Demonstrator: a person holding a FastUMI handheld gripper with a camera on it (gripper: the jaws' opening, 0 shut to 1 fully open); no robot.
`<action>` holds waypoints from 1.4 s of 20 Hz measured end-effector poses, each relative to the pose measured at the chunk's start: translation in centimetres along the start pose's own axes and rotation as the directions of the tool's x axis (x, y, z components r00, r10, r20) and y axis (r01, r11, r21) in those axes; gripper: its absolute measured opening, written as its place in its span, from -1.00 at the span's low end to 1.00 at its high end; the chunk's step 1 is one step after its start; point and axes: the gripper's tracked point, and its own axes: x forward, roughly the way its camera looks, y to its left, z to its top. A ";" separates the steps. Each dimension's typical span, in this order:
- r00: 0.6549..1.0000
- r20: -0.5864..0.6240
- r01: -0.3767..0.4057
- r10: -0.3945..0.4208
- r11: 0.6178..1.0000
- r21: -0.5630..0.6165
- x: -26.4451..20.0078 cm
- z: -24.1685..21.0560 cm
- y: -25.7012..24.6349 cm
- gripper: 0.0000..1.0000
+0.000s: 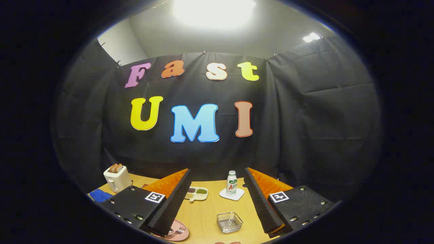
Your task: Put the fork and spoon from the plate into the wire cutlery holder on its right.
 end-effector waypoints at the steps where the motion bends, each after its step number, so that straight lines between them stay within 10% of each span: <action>1: 1.000 0.003 -0.003 0.003 1.000 -0.003 -0.1 0.2 0.3 0.93; 18: 1.000 -0.007 -0.012 0.012 1.000 -0.004 1.3 -0.6 3.6 0.93; 28: 0.940 -0.332 -0.057 0.076 0.996 0.067 0.0 -12.6 9.0 0.93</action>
